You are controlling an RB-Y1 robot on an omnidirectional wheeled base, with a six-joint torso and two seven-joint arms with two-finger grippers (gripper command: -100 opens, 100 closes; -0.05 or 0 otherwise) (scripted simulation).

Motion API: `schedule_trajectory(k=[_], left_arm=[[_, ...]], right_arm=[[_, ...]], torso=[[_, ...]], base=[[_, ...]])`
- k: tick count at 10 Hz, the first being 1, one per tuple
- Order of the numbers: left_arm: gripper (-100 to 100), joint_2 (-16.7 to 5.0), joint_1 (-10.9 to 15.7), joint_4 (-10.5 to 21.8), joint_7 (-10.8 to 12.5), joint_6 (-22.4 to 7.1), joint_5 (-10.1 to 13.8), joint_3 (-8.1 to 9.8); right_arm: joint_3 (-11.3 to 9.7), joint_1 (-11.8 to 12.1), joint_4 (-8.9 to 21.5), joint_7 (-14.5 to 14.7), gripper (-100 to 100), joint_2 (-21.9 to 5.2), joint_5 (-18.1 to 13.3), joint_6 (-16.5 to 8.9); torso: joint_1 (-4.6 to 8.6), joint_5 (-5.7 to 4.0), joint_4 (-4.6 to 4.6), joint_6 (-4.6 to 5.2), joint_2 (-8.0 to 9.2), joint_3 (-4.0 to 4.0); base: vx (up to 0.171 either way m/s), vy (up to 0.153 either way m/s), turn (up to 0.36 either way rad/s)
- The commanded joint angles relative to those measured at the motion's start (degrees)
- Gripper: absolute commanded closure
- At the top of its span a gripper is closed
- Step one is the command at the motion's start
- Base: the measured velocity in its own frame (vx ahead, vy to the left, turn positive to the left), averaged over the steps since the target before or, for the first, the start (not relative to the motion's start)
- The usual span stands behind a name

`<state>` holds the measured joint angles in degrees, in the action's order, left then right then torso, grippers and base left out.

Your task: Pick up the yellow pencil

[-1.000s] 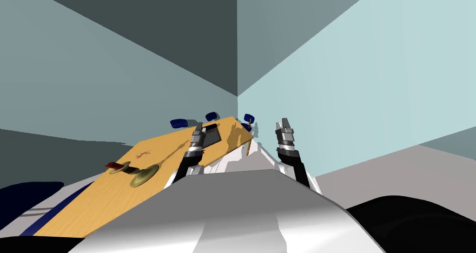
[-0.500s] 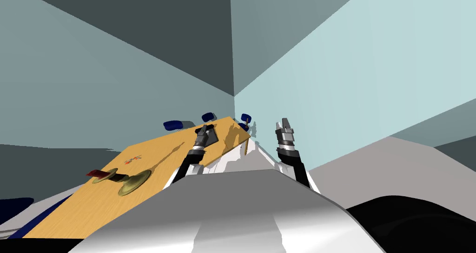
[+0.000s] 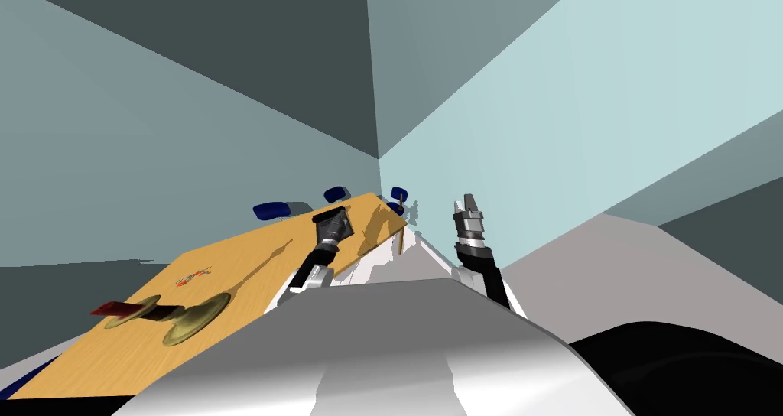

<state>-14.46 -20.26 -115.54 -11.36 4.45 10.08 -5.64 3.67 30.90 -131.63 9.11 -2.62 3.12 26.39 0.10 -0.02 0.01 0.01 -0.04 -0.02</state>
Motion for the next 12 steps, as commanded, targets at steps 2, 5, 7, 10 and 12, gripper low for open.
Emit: schedule_trajectory(k=[2,5,7,10,12], left_arm=[[-100,-2.4,1.5,2.3,-1.1,-4.1,3.0,-0.52],[-100,-4.1,2.6,4.2,-1.8,-7.1,5.1,-0.8],[-100,-7.6,4.7,7.8,-3.2,-11.0,9.1,-1.49],[-100,-9.3,5.8,10.6,-4.0,-14.9,11.3,-1.91],[-100,-10.9,6.8,12.9,-4.9,-17.5,13.4,-2.36]], right_arm=[[0.0,0.0,0.0,0.0,0,0.0,0.0,0.0],[0.0,0.0,0.0,0.0,0,0.0,0.0,0.0],[0.0,0.0,0.0,0.0,0,0.0,0.0,0.0],[0.0,0.0,0.0,0.0,0,0.0,0.0,0.0],[0.0,0.0,0.0,0.0,0,0.0,0.0,0.0]], torso=[[-0.03,0.0,0.0,-0.03,0.01,0.01],[-0.04,0.0,0.0,-0.01,0.01,0.01],[-0.01,0.0,0.0,-0.01,0.0,0.0],[-0.02,0.0,0.01,-0.02,-0.05,-0.03],[-0.04,0.01,0.01,-0.02,-0.05,-0.03]], base=[[0.004,-0.024,-0.091],[0.007,-0.021,-0.083],[0.017,-0.033,-0.193],[0.023,-0.019,-0.085],[0.023,-0.017,-0.11]])
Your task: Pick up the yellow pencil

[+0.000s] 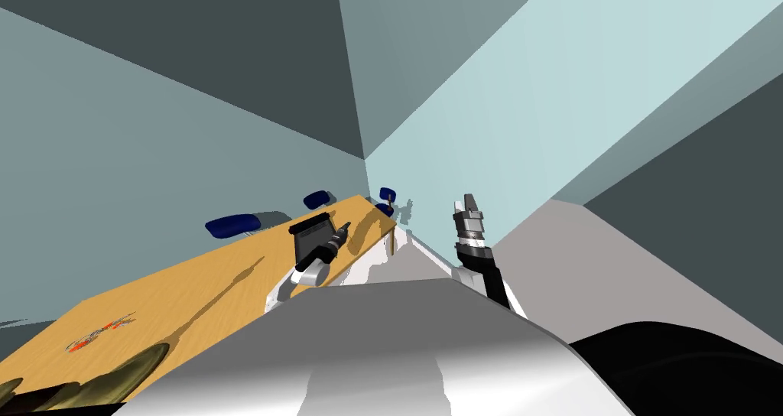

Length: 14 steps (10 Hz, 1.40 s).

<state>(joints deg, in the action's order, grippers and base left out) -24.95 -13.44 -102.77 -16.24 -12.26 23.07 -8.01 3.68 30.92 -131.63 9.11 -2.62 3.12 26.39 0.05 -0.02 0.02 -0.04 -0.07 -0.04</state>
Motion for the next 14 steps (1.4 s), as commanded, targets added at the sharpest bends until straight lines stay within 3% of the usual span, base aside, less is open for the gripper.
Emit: schedule_trajectory(k=[1,2,3,4,5,6,7,10,11,14], left_arm=[[-100,-1.9,1.0,2.5,-0.9,-2.9,2.5,-0.48],[-100,-1.9,1.0,2.5,-0.9,-3.5,2.5,-0.48],[-100,-3.3,2.0,4.8,-1.8,-5.5,4.5,-0.99],[-100,-3.3,2.0,4.8,-1.8,-6.2,4.5,-0.99],[-100,-4.6,3.0,7.2,-2.8,-8.4,6.5,-1.51],[-100,-4.6,3.0,7.2,-2.8,-9.0,6.5,-1.51],[-100,-5.9,3.9,9.0,-3.8,-11.4,8.4,-2.05],[-100,-7.1,4.9,12.0,-4.8,-14.3,10.3,-2.6],[-100,-8.2,5.8,14.1,-5.9,-16.9,12.1,-3.15],[-100,-9.3,6.7,16.7,-6.9,-19.6,13.9,-3.73]], right_arm=[[0.0,0.0,0.0,0.0,0,0.0,0.0,0.0],[0.0,0.0,0.0,0.0,0,0.0,0.0,0.0],[0.0,0.0,0.0,0.0,0,0.0,0.0,0.0],[0.0,0.0,0.0,0.0,0,0.0,0.0,0.0],[0.0,0.0,0.0,0.0,0,0.0,0.0,0.0],[0.0,0.0,0.0,0.0,0,0.0,0.0,0.0],[0.0,0.0,0.0,0.0,0,0.0,0.0,0.0],[0.0,0.0,0.0,0.0,0,0.0,0.0,0.0],[0.0,0.0,0.0,0.0,0,0.0,0.0,0.0],[0.0,0.0,0.0,0.0,0,0.0,0.0,0.0]], torso=[[0.0,0.0,0.0,0.0,0.0,0.0],[0.03,0.0,0.0,0.02,0.0,0.0],[0.01,0.0,0.0,0.0,0.0,0.0],[0.04,0.0,0.01,0.03,-0.03,-0.02],[0.01,0.0,0.01,-0.01,-0.01,-0.01],[0.01,0.0,0.01,0.02,-0.02,-0.01],[0.0,0.0,0.0,0.0,-0.01,-0.01],[0.0,0.0,0.01,0.02,-0.04,-0.02],[-0.01,0.01,0.01,-0.01,-0.03,-0.02],[-0.01,0.01,0.01,0.01,-0.05,-0.03]], base=[[0.022,-0.025,-0.134],[0.021,-0.016,-0.067],[0.032,-0.027,-0.168],[0.025,-0.016,-0.079],[0.03,-0.017,-0.13],[0.027,-0.011,-0.084],[0.032,-0.017,-0.133],[0.032,-0.01,-0.108],[0.036,-0.019,-0.16],[0.036,-0.006,-0.095]])
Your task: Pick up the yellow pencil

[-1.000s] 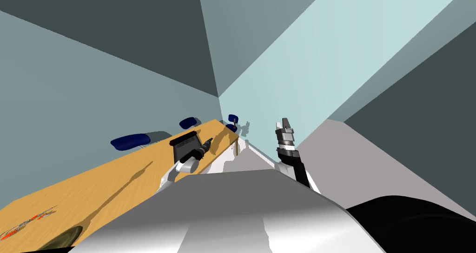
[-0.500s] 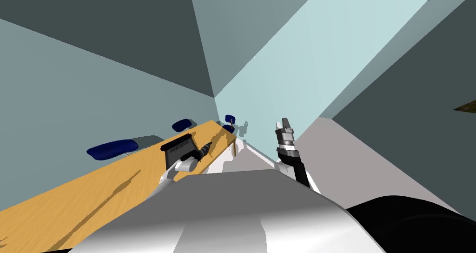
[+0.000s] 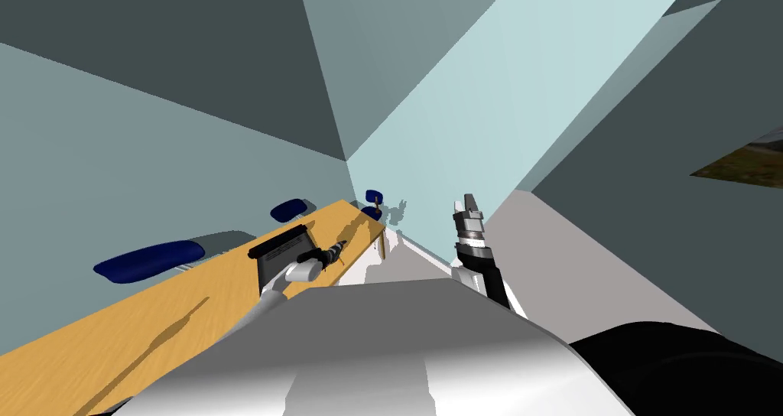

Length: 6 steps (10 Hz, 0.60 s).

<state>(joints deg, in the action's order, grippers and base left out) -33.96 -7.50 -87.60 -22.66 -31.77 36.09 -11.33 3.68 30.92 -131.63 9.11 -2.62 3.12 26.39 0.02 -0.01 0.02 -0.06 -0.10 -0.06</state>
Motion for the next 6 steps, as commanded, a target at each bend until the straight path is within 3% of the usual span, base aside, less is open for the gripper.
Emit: schedule_trajectory(k=[1,2,5,6], left_arm=[[-100,-1.3,1.5,2.9,-1.6,-2.6,2.5,-1.0],[-100,-1.3,1.5,3.9,-1.6,-2.6,2.5,-1.0],[-100,-3.2,2.9,8.4,-3.7,-7.3,5.6,-2.22],[-100,-3.2,2.9,8.4,-3.7,-7.3,5.6,-2.22]], right_arm=[[0.0,0.0,0.0,0.0,0,0.0,0.0,0.0],[0.0,0.0,0.0,0.0,0,0.0,0.0,0.0],[0.0,0.0,0.0,0.0,0,0.0,0.0,0.0],[0.0,0.0,0.0,0.0,0,0.0,0.0,0.0]], torso=[[0.0,0.0,0.0,0.0,0.0,0.0],[0.02,0.0,0.01,0.04,-0.04,-0.02],[0.0,0.0,0.0,0.0,0.01,0.01],[0.0,0.0,0.0,0.02,-0.02,-0.01]], base=[[0.044,-0.009,-0.15],[0.035,-0.009,-0.071],[0.037,-0.006,-0.119],[0.038,0.003,-0.058]])
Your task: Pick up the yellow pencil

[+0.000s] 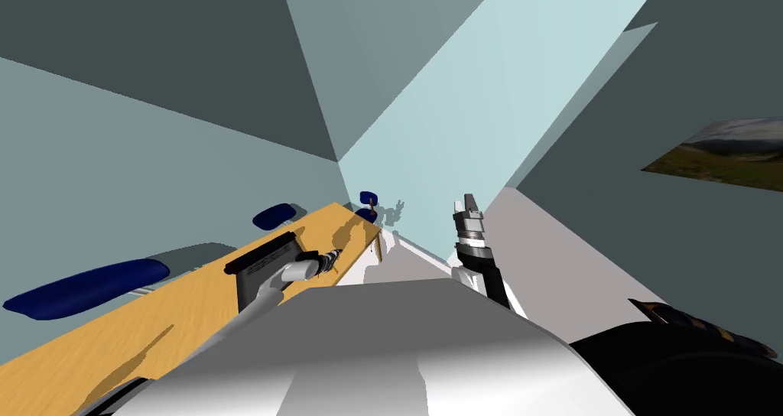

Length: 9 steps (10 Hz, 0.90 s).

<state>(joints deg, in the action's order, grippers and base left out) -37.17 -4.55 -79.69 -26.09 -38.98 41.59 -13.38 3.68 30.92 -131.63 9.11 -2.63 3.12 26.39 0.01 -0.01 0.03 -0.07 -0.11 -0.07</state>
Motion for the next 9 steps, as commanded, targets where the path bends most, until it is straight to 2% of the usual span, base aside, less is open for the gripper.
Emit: schedule_trajectory(k=[1,4,5,8,9], left_arm=[[-100,-0.9,0.6,2.7,-1.3,-2.3,1.5,-0.78],[-100,-2.8,1.7,6.7,-3.3,-6.2,4.0,-1.96],[-100,-2.8,1.7,6.7,-3.3,-6.4,4.0,-1.96],[-100,-5.3,3.1,11.9,-6.0,-11.6,6.9,-3.48],[-100,-5.3,3.1,11.9,-6.0,-11.6,6.9,-3.48]], right_arm=[[0.0,0.0,0.0,0.0,0,0.0,0.0,0.0],[0.0,0.0,0.0,0.0,0,0.0,0.0,0.0],[0.0,0.0,0.0,0.0,0,0.0,0.0,0.0],[0.0,0.0,0.0,0.0,0,0.0,0.0,0.0],[0.0,0.0,0.0,0.0,0,0.0,0.0,0.0]], torso=[[0.0,0.0,0.0,0.0,0.0,0.0],[0.0,0.0,0.0,0.0,-0.03,-0.02],[0.01,-0.01,0.0,0.01,-0.03,-0.01],[-0.04,0.0,0.0,0.02,-0.06,-0.03],[-0.03,0.0,0.02,0.0,-0.1,-0.06]], base=[[0.044,-0.002,-0.112],[0.05,0.0,-0.132],[0.035,0.006,-0.05],[0.057,0.011,-0.15],[0.049,0.005,-0.032]])
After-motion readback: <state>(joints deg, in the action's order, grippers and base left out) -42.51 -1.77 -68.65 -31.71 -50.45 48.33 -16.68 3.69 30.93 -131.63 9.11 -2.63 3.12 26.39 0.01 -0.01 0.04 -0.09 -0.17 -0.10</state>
